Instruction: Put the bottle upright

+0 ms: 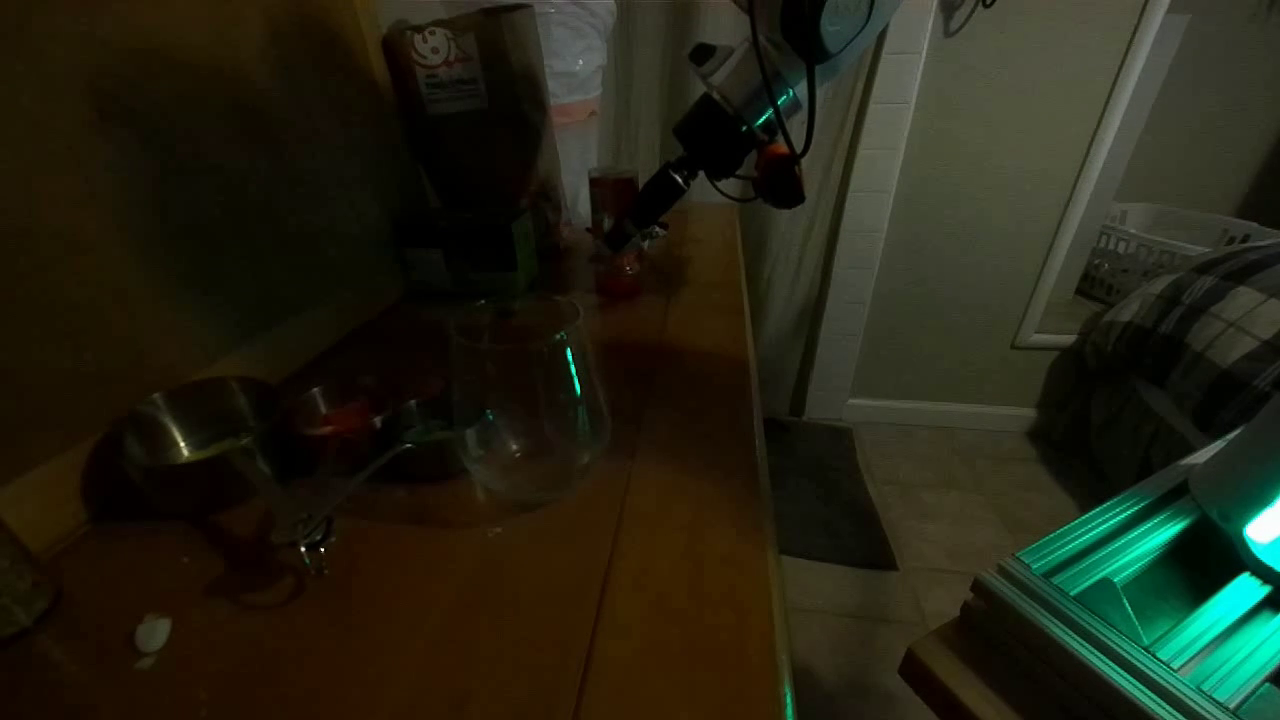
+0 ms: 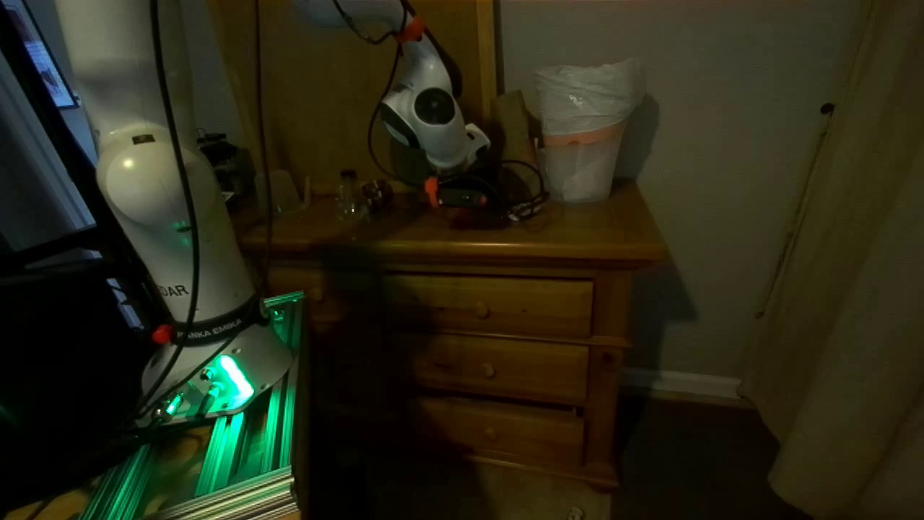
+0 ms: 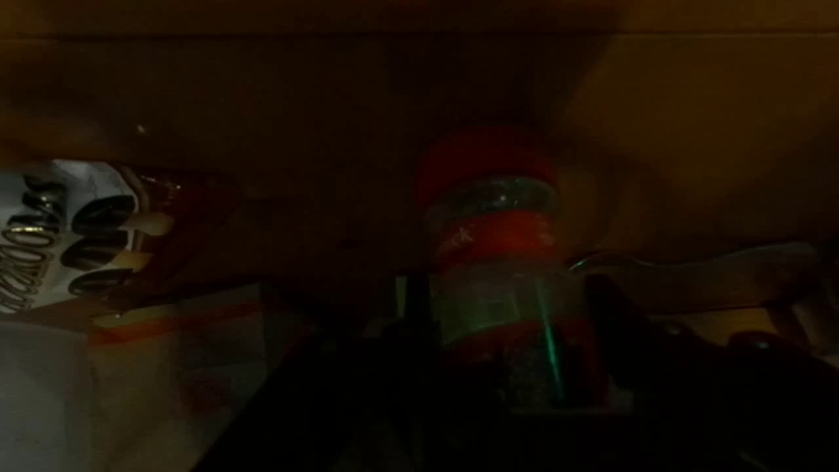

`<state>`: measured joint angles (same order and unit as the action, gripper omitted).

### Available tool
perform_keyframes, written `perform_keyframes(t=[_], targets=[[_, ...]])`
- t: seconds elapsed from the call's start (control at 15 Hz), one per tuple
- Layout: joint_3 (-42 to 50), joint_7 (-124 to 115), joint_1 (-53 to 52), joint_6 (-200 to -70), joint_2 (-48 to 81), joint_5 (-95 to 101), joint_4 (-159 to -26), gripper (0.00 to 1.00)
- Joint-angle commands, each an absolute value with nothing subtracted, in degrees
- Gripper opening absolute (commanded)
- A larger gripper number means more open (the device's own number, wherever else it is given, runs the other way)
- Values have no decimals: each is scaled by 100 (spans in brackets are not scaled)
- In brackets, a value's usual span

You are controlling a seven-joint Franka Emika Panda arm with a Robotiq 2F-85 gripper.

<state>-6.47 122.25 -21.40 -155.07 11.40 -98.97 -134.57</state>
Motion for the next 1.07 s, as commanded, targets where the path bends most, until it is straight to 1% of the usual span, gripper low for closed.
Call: perform_keyframes(t=[0.0,0.4,0.47,0.53,0.73,0.8,1.0], targets=[[-633,12497,-2146,-15603,1249,-10117,-13334,31],[-639,11971,-2191,-15855,1034,-9548,-13459,31],[-656,11647,-2228,-15987,964,-9213,-13517,31],[-874,11137,-2079,-16143,875,-8695,-13591,31],[-990,9862,-2101,-16326,744,-7250,-13743,31],[-713,9406,-2439,-16338,683,-6786,-13798,31],[-239,8288,-2934,-16245,590,-5382,-13973,31]])
